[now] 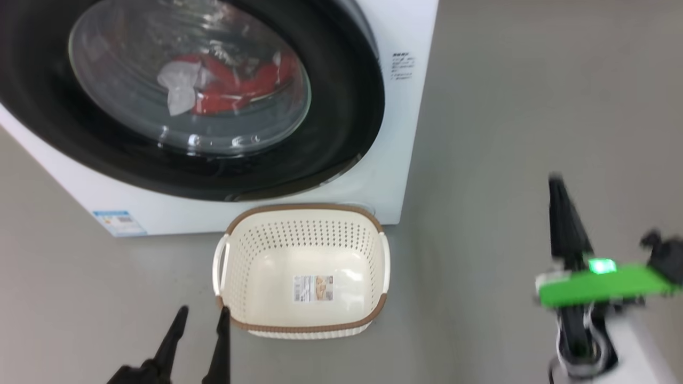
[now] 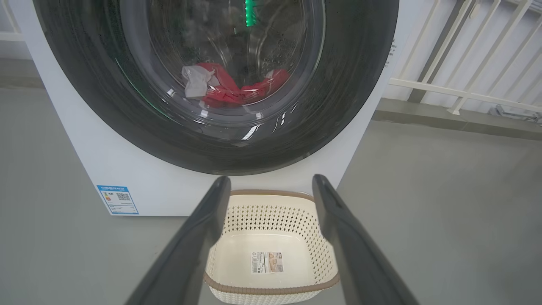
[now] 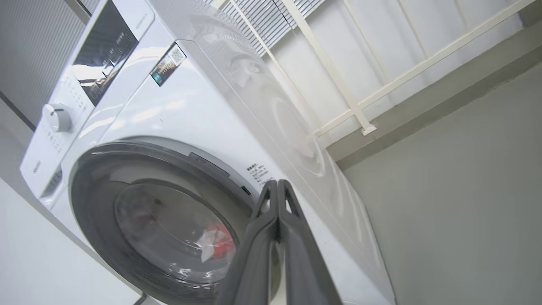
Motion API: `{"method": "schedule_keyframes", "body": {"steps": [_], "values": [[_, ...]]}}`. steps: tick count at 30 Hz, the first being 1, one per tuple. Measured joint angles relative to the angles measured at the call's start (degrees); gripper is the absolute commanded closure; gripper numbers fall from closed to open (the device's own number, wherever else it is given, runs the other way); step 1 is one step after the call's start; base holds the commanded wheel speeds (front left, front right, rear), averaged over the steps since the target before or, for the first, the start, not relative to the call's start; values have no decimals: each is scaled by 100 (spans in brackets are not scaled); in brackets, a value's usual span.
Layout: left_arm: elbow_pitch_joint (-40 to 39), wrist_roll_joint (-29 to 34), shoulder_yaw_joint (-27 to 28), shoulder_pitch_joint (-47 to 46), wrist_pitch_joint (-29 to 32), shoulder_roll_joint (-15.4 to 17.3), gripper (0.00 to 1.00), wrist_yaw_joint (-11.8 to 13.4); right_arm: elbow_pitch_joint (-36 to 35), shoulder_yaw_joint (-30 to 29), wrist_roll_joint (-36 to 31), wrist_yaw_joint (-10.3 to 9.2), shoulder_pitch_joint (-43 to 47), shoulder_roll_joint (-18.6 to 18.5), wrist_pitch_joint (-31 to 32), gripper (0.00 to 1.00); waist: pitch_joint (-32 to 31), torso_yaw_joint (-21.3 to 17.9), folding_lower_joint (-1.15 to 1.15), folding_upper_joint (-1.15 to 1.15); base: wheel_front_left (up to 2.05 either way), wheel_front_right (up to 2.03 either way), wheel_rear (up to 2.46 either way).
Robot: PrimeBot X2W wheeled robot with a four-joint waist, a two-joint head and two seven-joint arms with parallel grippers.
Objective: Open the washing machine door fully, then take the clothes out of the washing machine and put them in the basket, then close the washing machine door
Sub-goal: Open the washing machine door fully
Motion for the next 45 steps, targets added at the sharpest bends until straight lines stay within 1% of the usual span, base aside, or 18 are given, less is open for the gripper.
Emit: {"method": "schedule_keyframes", "body": {"steps": [3,5,8,12,15,18,21,23,25,27,28,31,34,40,45], "values": [[-1,-37,-133,-162,0,-1,0,0,-149,129,822,0,-561,9,-1,100,126,73,0,0,0,0,0],[0,-111,-200,-255,0,-1,0,0,-194,190,1296,0,-920,-69,-1,100,216,134,0,0,0,0,0],[-4,-187,-307,-387,0,-2,0,0,-266,442,2124,0,-1448,-326,-1,100,358,234,0,0,0,0,0],[-2,-235,-410,-554,0,-2,0,0,-310,778,2939,0,-2086,-789,57,100,565,371,0,0,0,0,0],[3,-323,-492,-705,-1,-3,0,0,-366,1033,3462,0,-2531,-1104,422,100,740,473,0,0,0,0,0],[12,-394,-549,-842,-1,-4,0,0,-318,1105,4062,0,-2931,-1263,917,100,928,571,0,0,0,0,0],[32,-481,-593,-965,-1,-5,0,-1,-154,1121,4544,0,-3259,-1388,1588,100,1119,664,0,0,0,0,0],[46,-504,-619,-1041,-1,-7,0,-1,-46,1139,4834,-5,-3461,-1456,2140,100,1243,722,0,0,0,0,0],[62,-524,-624,-1116,-1,-8,0,-2,91,1121,5159,-5,-3683,-1460,2665,100,1370,772,0,0,0,0,0],[78,-530,-631,-1193,-1,-9,0,-5,226,1098,5355,-7,-3884,-1456,3143,100,1494,813,0,0,0,0,0],[78,-536,-636,-1227,-1,-10,0,-44,313,1051,5457,-7,-3980,-1441,3314,100,1552,832,0,0,0,0,0],[88,-576,-647,-1328,-1,-13,0,-52,653,921,5627,-7,-4268,-1432,3756,100,1708,886,0,0,0,0,0],[99,-599,-658,-1388,-1,-15,0,-52,969,829,5726,-7,-4556,-1408,4080,100,1834,932,0,0,0,0,0],[116,-681,-692,-1440,-1,-20,0,-97,1550,950,5720,-7,-5069,-1337,4723,100,2023,1007,0,0,0,0,0],[129,-731,-784,-1567,-1,-26,0,-101,1800,988,5649,-7,-5402,-1293,4945,100,2142,1065,0,0,0,0,0]]}}
